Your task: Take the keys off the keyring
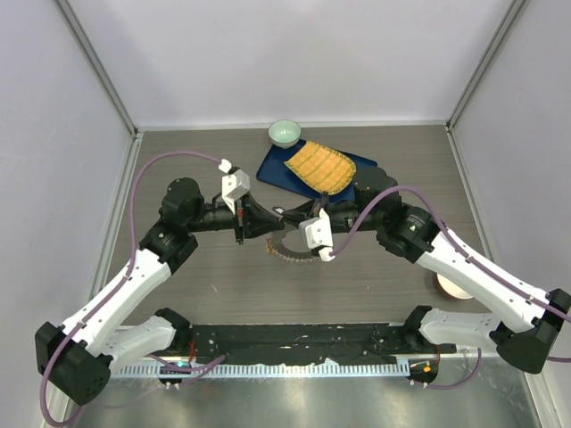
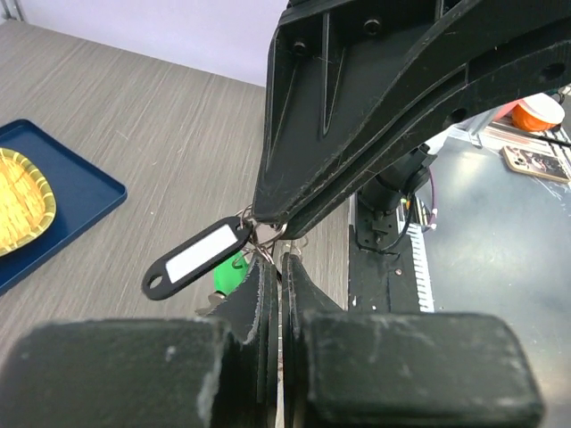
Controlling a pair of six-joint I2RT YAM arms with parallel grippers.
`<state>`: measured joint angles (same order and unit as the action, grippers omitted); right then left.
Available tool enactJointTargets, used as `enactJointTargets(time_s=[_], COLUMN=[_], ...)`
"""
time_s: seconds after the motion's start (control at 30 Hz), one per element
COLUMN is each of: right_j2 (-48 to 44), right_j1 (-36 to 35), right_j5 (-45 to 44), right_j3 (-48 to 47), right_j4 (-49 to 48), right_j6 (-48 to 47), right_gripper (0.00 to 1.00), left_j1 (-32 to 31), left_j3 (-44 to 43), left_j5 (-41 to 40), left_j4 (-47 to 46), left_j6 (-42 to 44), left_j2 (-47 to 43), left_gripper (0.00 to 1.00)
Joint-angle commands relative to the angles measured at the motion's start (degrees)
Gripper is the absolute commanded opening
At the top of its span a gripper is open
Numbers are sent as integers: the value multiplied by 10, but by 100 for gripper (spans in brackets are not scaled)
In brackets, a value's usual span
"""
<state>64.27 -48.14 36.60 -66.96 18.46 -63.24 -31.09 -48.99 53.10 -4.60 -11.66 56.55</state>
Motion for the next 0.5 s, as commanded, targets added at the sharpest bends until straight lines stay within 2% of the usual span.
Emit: enactJointTargets(time_s=[0.0,0.17,0.37,0.47], right_j2=[24,30,47,48], right_j1=[-11,-20,-26,-25], right_j5=[-28,-58,-103,-119], right_j3=[-11,-3,19,25], right_j4=[-90,-90,-122,-140], right_j6=[-46,-87,-121,-126], right_gripper=[8,14,15,15], left_j1=[-22,-22,-22,-22], left_j3=[-2,1,28,32], left_j5=[87,87,89,94], left_j4=[-103,-106,-189,-192], left_j6=[-48,-47,-104,-108], left_j2=[-4,-1,3,7], left_gripper=[0,0,0,0])
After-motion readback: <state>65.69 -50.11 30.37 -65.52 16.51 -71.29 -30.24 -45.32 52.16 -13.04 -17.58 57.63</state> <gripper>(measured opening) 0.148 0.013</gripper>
